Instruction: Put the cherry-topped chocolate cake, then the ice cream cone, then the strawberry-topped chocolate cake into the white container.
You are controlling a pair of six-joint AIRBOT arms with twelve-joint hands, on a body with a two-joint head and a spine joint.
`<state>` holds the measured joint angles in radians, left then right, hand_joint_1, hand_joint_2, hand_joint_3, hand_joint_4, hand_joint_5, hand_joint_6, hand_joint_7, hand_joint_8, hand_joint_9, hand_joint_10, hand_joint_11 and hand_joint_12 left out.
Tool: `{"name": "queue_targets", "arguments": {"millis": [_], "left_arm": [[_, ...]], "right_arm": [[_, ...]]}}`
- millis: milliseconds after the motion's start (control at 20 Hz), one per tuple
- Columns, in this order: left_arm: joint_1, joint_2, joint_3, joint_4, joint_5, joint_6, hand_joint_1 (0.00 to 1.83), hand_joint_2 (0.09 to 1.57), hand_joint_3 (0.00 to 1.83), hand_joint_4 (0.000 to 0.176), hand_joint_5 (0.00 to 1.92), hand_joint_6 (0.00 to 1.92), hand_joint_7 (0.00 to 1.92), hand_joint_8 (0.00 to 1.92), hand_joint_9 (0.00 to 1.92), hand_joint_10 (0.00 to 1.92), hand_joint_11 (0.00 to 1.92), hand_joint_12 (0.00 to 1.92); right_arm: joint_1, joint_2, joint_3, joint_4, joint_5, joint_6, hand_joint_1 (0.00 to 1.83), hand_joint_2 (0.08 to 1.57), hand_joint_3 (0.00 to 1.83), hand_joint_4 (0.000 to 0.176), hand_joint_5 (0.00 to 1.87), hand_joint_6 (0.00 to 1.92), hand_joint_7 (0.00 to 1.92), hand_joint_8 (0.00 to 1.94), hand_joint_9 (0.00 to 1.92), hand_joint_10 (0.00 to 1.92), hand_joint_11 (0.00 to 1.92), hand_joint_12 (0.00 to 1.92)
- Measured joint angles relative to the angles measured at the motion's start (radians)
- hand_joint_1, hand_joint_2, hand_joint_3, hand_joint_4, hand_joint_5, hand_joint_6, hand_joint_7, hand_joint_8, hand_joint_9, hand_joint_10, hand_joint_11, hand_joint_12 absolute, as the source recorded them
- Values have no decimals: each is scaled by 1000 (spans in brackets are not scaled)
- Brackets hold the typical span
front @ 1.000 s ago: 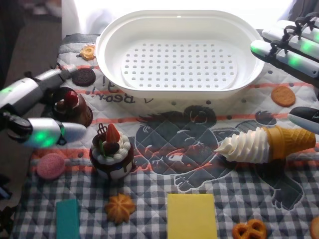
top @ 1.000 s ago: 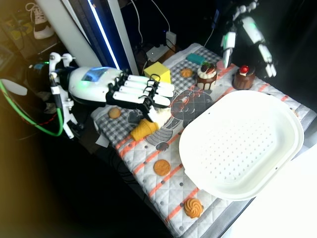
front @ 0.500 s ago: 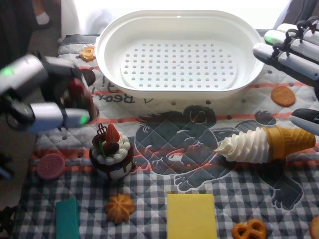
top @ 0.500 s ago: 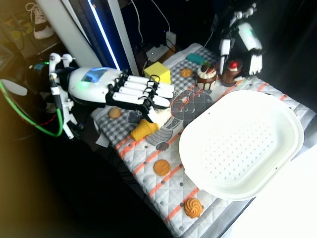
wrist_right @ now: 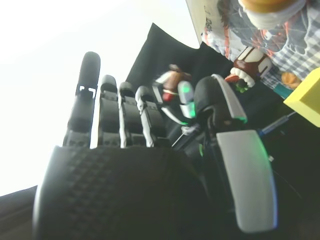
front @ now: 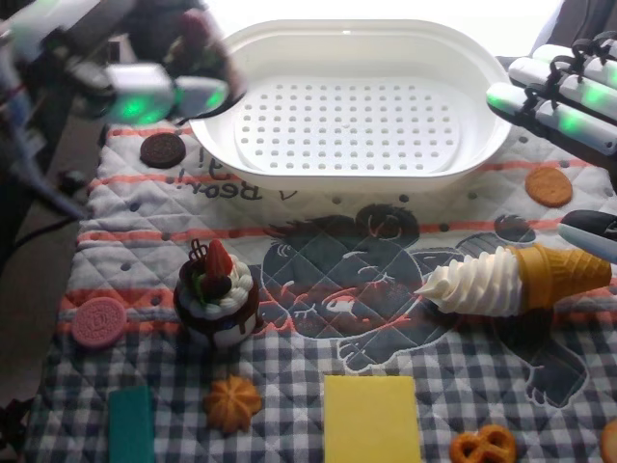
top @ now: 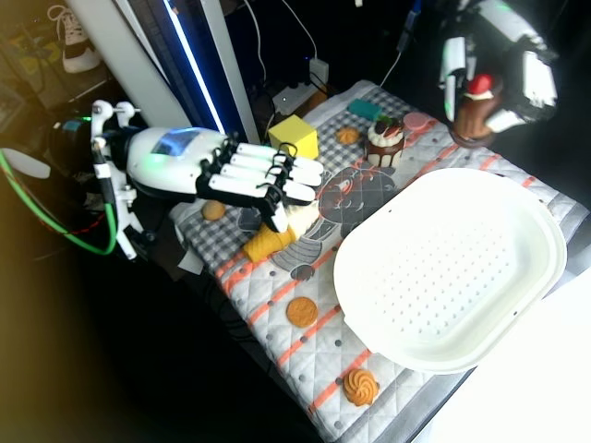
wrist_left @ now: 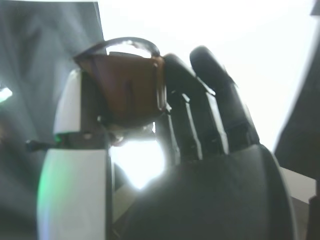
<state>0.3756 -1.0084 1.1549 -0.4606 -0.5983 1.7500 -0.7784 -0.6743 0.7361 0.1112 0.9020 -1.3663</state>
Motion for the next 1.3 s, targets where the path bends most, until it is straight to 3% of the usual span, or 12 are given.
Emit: {"name": "queue_targets", "arguments": {"millis": [300, 500, 550, 650, 700, 850, 950, 1000, 1050, 1150, 1200, 1300], "left_arm": [[-64, -138, 150, -124, 159, 113, 1173, 1229, 3, 0, 858, 1270, 667, 1420, 390, 1458, 193, 1920], [-64, -219, 245, -191, 237, 117, 1150, 1281, 2, 0, 604, 1394, 745, 1517, 418, 1309, 85, 1867], [-64, -230, 257, -220, 249, 151, 1166, 1199, 0, 0, 381, 1031, 408, 1149, 326, 1195, 143, 1761], [-63, -245, 268, -283, 256, 233, 1056, 1142, 0, 15, 217, 688, 236, 566, 58, 1009, 14, 1737], [-59, -255, 277, -302, 256, 246, 962, 1124, 0, 76, 162, 453, 193, 283, 11, 815, 2, 1618], [-55, -259, 283, -315, 268, 246, 853, 1095, 0, 155, 102, 119, 89, 16, 0, 406, 0, 1374], [-47, -259, 281, -315, 263, 246, 732, 1044, 0, 174, 53, 32, 17, 0, 0, 145, 0, 1172], [-44, -253, 269, -315, 254, 246, 693, 1022, 5, 165, 13, 6, 3, 0, 0, 28, 0, 466], [-42, -246, 256, -307, 250, 242, 722, 1014, 3, 158, 2, 0, 0, 0, 0, 5, 0, 92], [-30, -206, 206, -204, 220, 127, 825, 1020, 6, 174, 0, 0, 0, 0, 0, 0, 0, 3], [-13, -175, 183, -134, 196, 17, 834, 1031, 9, 156, 0, 0, 0, 0, 0, 0, 25, 13], [21, -108, 132, -59, 141, -104, 671, 1151, 58, 172, 0, 0, 0, 0, 0, 0, 0, 0]], "right_arm": [[-10, -7, 4, 0, 1, 0, 445, 1362, 0, 0, 0, 0, 1, 1, 82, 25, 0, 1195], [-10, -14, 10, 1, 2, 1, 440, 1368, 1, 0, 0, 0, 10, 2, 113, 31, 0, 1333], [-10, -14, 10, 1, 2, 1, 468, 1367, 0, 0, 0, 0, 17, 4, 130, 37, 0, 1349], [-10, -14, 10, 1, 2, 1, 499, 1370, 0, 0, 0, 0, 1, 0, 110, 26, 0, 1303], [-10, -14, 10, 0, 3, 1, 515, 1374, 1, 0, 0, 0, 2, 0, 109, 23, 0, 1261], [-10, -14, 12, 0, 2, 3, 530, 1373, 0, 0, 0, 0, 5, 1, 126, 27, 0, 1329], [-13, -14, 11, 0, 5, 8, 578, 1369, 0, 0, 0, 0, 0, 0, 129, 27, 0, 1332], [-17, -14, 12, 0, 5, 26, 634, 1355, 0, 0, 0, 0, 0, 0, 138, 30, 0, 1340], [-19, -14, 13, -3, 4, 35, 716, 1348, 0, 0, 0, 0, 0, 0, 129, 26, 0, 1342], [-23, -14, 32, -31, 3, 109, 713, 1304, 0, 0, 0, 0, 0, 0, 153, 38, 0, 1506], [-30, -14, 45, -47, 5, 153, 653, 1286, 0, 0, 0, 0, 0, 0, 155, 39, 0, 1522], [-45, -18, 63, -62, -5, 204, 535, 1248, 0, 3, 0, 0, 50, 19, 157, 43, 0, 1481]]}}
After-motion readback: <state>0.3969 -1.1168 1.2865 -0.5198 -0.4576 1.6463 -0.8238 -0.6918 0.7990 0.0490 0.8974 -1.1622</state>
